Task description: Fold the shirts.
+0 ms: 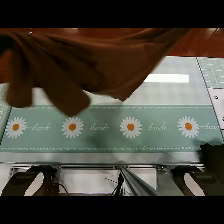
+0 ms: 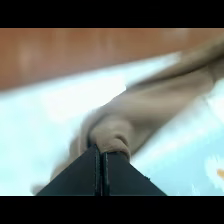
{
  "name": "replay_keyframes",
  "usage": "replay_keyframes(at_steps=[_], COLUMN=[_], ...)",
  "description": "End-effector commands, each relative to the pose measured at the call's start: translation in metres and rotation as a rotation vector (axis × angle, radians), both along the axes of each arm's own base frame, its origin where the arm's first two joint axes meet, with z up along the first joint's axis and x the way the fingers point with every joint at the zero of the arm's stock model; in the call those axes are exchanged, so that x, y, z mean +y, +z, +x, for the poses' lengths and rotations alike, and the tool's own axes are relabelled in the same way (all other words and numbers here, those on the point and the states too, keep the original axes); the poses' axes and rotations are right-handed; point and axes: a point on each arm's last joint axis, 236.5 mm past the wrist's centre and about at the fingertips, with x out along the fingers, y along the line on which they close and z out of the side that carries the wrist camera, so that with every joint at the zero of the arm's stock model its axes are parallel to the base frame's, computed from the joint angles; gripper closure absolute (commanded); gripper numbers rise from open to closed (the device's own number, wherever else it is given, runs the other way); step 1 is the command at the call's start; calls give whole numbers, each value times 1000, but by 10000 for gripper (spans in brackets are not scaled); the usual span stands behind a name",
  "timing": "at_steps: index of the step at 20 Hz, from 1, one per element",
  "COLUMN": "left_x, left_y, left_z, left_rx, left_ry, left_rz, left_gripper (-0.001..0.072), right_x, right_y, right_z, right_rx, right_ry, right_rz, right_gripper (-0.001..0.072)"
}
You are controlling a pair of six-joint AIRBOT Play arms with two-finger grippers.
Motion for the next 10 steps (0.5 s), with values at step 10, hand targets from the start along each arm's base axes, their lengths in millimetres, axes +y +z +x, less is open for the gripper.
replay_keyframes(at_steps=[10], left_x=[-11], left_y=[88], left_z=[-122], left_rx=[-223], left_ry=[-49], left_rz=[107], left_gripper=[686], right_x=[-2], right_y=[87], right_z=[-128], right_rx=[-162], right_ry=[-51], right_rz=[-99], right_gripper=[683])
